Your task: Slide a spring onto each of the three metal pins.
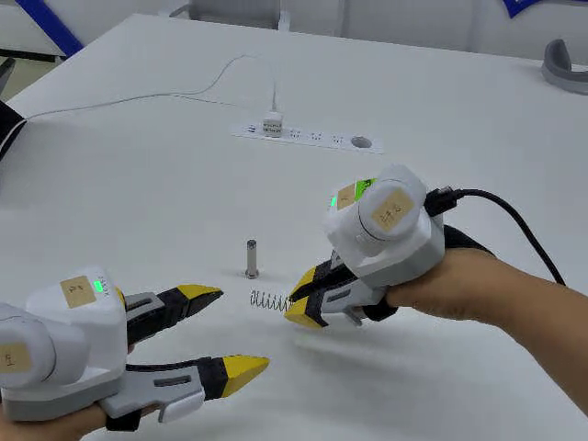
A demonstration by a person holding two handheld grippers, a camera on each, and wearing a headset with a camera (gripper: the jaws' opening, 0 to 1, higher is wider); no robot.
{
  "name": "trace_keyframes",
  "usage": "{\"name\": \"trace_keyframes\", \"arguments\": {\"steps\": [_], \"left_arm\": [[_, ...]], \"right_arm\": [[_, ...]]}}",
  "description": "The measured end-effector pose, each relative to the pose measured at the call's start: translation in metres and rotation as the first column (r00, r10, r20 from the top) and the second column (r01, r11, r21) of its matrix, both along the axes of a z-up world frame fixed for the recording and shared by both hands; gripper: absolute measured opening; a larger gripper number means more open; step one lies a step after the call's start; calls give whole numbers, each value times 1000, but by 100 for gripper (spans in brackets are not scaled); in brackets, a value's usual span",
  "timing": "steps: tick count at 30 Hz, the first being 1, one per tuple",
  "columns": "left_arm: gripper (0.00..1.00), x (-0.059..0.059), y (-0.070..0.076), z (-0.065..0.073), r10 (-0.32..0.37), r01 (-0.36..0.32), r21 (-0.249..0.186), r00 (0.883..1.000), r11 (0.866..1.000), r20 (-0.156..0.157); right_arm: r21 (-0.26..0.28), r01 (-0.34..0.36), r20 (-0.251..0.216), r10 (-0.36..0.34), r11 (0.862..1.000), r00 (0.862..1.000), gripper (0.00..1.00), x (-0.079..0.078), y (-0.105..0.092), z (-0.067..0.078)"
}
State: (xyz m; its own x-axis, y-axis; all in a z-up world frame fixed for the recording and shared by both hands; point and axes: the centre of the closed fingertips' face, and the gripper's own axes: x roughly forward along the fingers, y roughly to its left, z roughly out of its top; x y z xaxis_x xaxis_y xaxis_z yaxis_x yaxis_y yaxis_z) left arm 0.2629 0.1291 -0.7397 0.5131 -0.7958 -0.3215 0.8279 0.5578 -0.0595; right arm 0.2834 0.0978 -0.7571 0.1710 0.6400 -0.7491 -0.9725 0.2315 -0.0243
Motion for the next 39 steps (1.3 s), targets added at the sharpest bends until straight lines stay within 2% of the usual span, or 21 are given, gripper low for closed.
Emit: {"name": "trace_keyframes", "arguments": {"steps": [11, 18, 26, 33, 39], "left_arm": [[48, -4, -6, -1, -39, 39, 12, 999, 999, 13], [41, -11, -12, -4, -79, 78, 37, 997, 996, 26], [30, -15, -15, -5, -117, 113, 67, 992, 991, 56], [16, -18, -18, -6, -155, 148, 92, 984, 985, 84], [14, -22, -20, -8, -183, 171, 116, 978, 978, 101]], "right_arm": [[-17, -67, -12, 67, 998, 998, 12, -19, 0, 6], [-27, -113, -23, 112, 993, 993, 12, -27, 1, 7], [-39, -164, -41, 163, 986, 986, 12, -37, 1, 7], [-53, -200, -54, 198, 978, 979, 12, -44, 2, 7], [-67, -216, -59, 212, 974, 975, 12, -48, 0, 8]]}}
